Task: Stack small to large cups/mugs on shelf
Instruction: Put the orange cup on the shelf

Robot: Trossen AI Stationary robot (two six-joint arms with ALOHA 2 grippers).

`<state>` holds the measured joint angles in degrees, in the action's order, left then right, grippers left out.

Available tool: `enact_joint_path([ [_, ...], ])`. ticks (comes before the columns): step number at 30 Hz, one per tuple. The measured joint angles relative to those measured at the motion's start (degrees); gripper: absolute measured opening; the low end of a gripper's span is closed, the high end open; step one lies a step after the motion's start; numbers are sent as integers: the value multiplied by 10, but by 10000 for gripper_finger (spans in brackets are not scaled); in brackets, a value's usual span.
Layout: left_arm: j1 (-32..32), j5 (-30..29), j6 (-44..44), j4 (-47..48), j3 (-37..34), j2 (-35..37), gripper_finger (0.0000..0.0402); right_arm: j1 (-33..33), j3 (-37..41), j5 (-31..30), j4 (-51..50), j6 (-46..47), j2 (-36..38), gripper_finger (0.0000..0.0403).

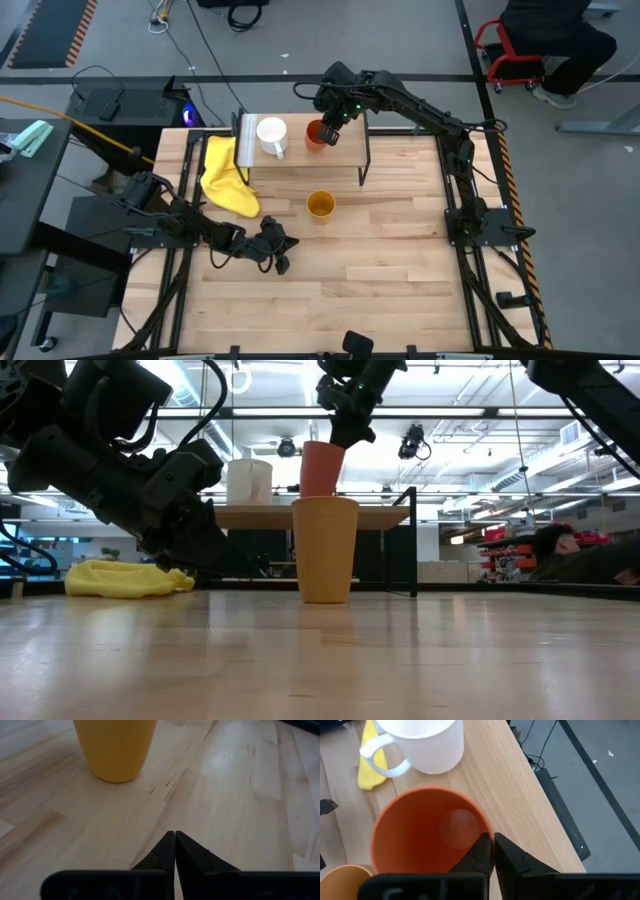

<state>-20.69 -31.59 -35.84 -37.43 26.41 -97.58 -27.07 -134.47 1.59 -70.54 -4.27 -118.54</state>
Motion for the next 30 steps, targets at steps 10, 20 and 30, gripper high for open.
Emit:
enact_joint_path([
  [10,0,0,0,0,0,0,23,2,0,0,2,-3,-8,23],
  [20,7,4,0,2,0,0,23,6,-5,-9,10,-24,-20,23],
  [30,7,5,0,3,0,0,21,5,-5,-11,20,-24,-20,24],
])
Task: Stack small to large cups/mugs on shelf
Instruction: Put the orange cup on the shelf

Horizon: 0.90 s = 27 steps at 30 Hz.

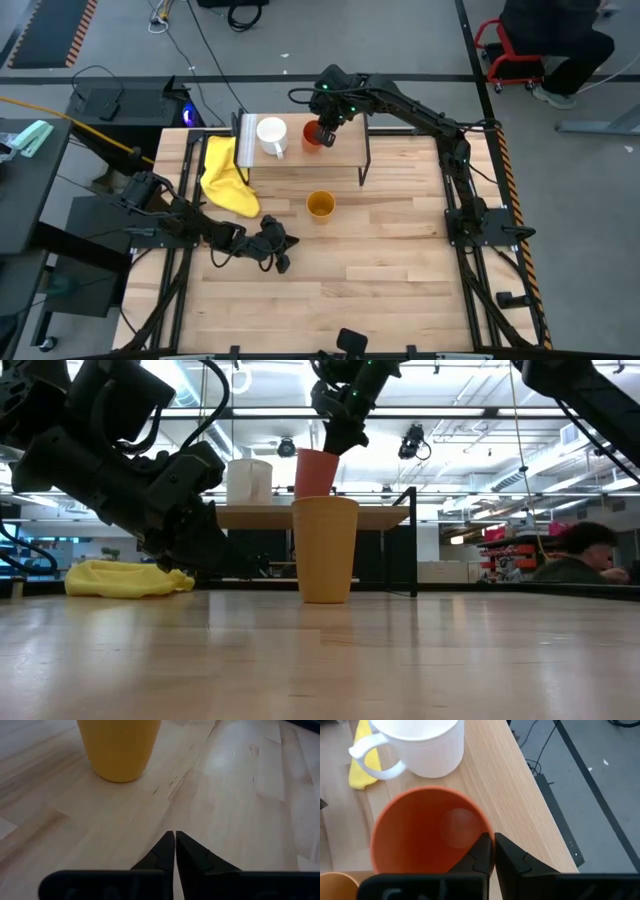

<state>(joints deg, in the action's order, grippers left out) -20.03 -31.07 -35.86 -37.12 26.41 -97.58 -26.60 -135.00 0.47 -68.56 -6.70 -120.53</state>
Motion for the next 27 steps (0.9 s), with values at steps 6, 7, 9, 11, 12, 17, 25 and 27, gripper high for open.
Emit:
enact_joint_path([
  [6,0,3,0,0,0,0,20,0,0,0,7,0,0,39],
  [7,0,4,0,0,0,0,22,0,0,0,8,0,0,43],
  [9,0,4,0,0,0,0,25,0,0,0,10,0,0,51],
  [11,0,4,0,0,0,0,27,0,0,0,10,0,0,57],
  [12,0,4,0,0,0,0,27,0,0,0,10,1,0,60],
  [17,0,4,0,0,0,0,21,0,0,0,22,1,0,67],
  [25,0,4,0,1,0,0,24,0,0,-12,40,0,0,67],
  [27,0,4,0,2,0,0,27,0,0,-21,40,0,0,67],
])
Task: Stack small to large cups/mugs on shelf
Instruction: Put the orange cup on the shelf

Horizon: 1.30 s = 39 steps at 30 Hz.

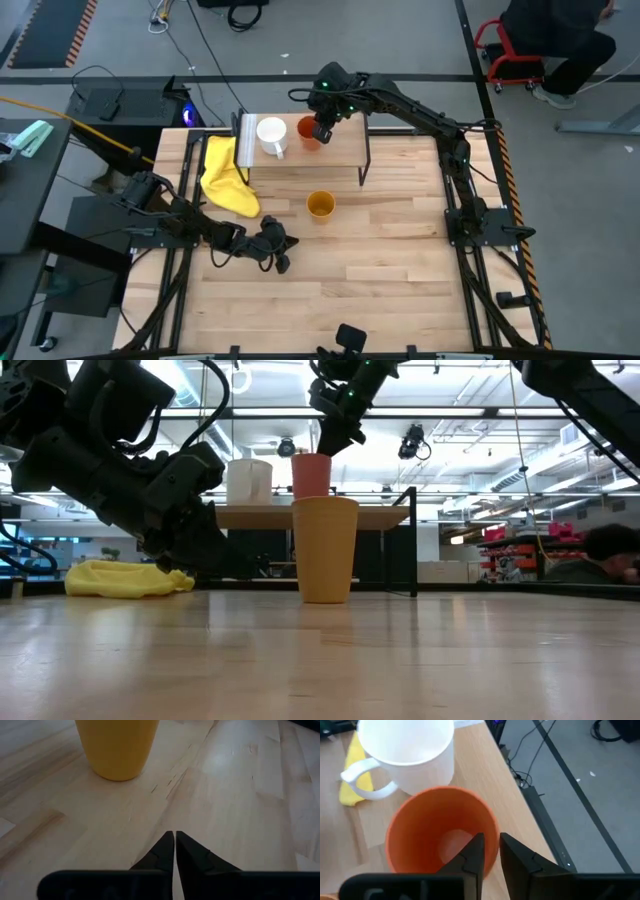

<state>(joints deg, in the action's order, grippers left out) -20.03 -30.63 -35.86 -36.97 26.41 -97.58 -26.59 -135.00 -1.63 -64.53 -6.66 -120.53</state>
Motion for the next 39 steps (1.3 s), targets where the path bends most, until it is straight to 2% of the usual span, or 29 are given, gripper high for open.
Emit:
enact_joint_path([
  [10,-1,0,0,1,0,0,21,-2,0,-19,-5,-7,5,71],
  [17,-1,0,5,7,0,0,25,-2,0,-34,-7,-5,43,70],
  [24,-3,-1,3,18,0,0,16,13,13,-91,-49,45,89,40],
  [27,-8,-1,-10,37,0,0,13,25,51,-91,-31,43,102,13],
  [30,-13,-1,-25,49,0,0,13,32,113,-89,9,32,115,7],
  [34,-23,-1,-29,52,0,0,20,16,218,-88,84,29,152,15],
  [39,-35,-1,-30,51,0,0,21,-22,382,-76,219,30,246,5],
])
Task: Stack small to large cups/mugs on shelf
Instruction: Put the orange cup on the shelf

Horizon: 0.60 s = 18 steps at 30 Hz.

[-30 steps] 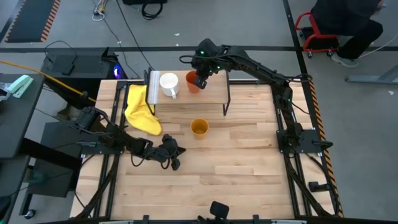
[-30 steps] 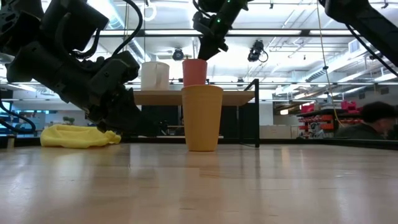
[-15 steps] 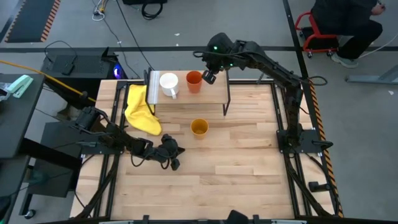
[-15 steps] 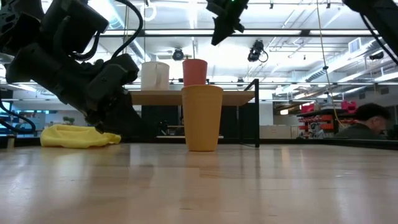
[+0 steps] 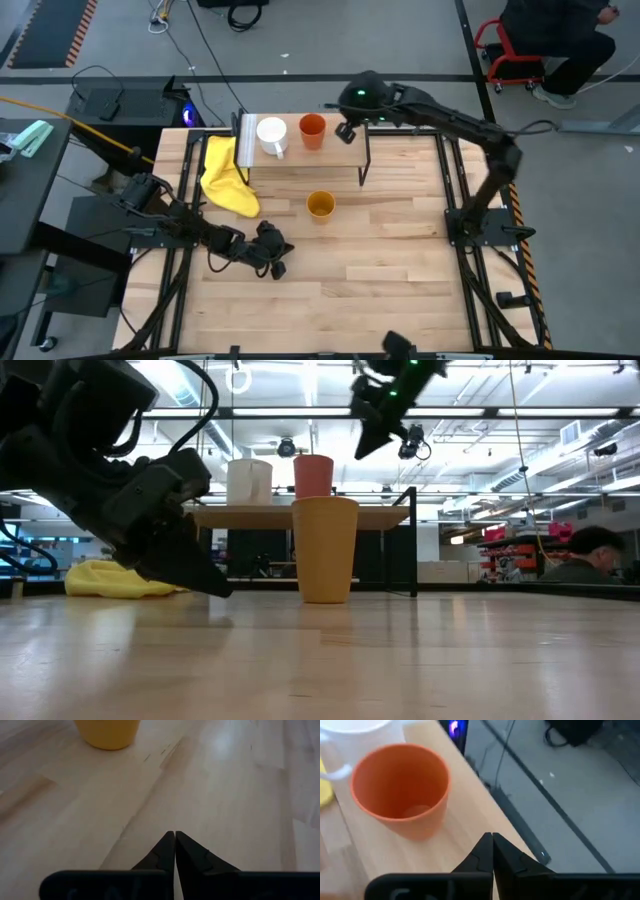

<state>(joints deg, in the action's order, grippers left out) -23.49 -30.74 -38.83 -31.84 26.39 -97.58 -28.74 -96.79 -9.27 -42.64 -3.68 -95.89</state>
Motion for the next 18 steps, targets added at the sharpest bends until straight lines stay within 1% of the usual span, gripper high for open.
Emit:
enact_joint_path([
  [5,0,-2,-9,-2,0,0,13,-37,188,57,184,17,117,12],
  [9,0,-14,-10,-4,0,0,14,-58,307,98,301,36,177,9],
  [13,5,-21,-10,-10,0,0,22,-64,379,126,367,49,196,3],
  [15,9,-21,-10,-10,0,0,24,-65,397,144,386,53,192,4],
  [18,17,-21,-10,-10,0,0,22,-63,412,149,413,53,173,7],
])
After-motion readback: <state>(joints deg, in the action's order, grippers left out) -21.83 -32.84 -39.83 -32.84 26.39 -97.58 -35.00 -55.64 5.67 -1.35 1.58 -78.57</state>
